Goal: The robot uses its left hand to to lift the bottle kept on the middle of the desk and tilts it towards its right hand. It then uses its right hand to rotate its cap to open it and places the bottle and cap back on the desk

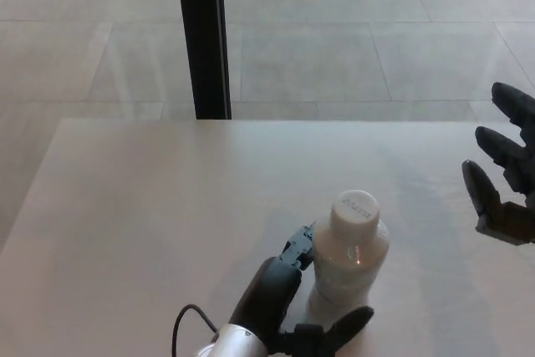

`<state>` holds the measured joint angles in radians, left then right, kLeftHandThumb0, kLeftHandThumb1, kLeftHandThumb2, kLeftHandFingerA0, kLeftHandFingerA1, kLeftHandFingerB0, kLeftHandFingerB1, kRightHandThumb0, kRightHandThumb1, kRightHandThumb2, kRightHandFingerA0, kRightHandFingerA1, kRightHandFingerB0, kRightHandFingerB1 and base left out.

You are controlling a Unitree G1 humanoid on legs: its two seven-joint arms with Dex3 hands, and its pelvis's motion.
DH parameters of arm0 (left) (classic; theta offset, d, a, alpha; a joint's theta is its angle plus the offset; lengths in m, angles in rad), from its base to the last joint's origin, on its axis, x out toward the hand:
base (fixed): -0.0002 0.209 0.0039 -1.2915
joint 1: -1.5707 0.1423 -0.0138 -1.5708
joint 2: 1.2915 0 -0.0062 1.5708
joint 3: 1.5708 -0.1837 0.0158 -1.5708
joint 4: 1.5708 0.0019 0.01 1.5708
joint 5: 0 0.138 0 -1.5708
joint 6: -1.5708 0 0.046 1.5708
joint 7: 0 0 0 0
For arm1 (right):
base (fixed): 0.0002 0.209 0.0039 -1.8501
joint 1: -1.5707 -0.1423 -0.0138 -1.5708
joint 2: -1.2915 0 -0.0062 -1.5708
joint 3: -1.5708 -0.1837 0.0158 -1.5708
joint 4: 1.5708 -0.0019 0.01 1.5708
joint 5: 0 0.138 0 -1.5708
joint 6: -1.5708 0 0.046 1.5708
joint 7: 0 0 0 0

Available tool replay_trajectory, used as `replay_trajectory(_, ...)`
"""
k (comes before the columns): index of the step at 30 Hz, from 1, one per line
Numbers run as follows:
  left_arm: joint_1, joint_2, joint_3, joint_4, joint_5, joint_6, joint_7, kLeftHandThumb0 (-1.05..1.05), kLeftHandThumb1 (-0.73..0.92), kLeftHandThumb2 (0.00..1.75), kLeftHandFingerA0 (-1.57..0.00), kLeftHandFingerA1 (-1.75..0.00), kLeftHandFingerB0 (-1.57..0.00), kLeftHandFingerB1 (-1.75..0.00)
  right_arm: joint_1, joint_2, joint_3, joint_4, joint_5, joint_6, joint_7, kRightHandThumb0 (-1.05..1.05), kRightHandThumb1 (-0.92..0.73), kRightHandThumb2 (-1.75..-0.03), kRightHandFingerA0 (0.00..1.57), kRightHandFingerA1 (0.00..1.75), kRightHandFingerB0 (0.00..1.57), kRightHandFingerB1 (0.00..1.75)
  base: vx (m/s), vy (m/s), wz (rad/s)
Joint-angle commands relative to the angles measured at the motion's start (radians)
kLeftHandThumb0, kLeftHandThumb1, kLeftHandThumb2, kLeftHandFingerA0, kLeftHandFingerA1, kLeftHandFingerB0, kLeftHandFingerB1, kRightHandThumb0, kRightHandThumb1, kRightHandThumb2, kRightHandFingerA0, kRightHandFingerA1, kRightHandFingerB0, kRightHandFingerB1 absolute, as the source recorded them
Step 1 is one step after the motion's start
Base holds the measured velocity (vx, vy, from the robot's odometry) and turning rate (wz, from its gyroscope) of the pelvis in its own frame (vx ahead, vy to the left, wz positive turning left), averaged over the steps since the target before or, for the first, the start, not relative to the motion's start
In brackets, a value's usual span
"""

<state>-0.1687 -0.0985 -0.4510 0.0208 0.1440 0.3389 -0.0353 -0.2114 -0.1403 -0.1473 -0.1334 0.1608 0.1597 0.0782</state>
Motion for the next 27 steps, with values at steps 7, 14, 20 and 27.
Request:
replay_trajectory(7,0.005,-0.173,-0.04,0.139,0.109,-0.143,0.27,0.02,0.58,1.01,-1.08,-1.19,0.0,-0.51,-0.008,0.032,-0.039,0.0,-0.013,-0.036,-0.052,-0.75,-0.76,-0.63,0.25,0.48,0.26,0.3,0.0,0.0,0.0)
replay_trajectory(14,-0.015,-0.282,-0.032,0.216,0.127,-0.185,0.437,0.09,0.92,0.77,-0.89,-1.72,-0.11,-0.55,-0.015,0.043,-0.043,0.005,-0.021,-0.034,-0.073,-0.75,-0.75,-0.63,0.34,0.55,0.3,0.31,0.0,0.0,0.0)
replay_trajectory(20,-0.017,-0.351,-0.041,0.272,0.119,-0.206,0.549,0.02,0.84,1.3,-1.04,-1.17,-0.18,-0.6,-0.015,0.05,-0.04,0.008,-0.034,-0.044,-0.087,-0.77,-0.76,-0.62,0.35,0.53,0.32,0.31,0.0,0.0,0.0)
replay_trajectory(27,-0.008,-0.364,-0.044,0.323,0.058,-0.293,0.553,0.3,0.91,1.39,-1.19,-1.75,-0.89,-1.49,-0.019,0.057,-0.058,0.017,-0.034,-0.063,-0.102,-0.77,-0.63,-0.75,0.34,0.59,0.3,0.37,0.0,0.0,0.0)
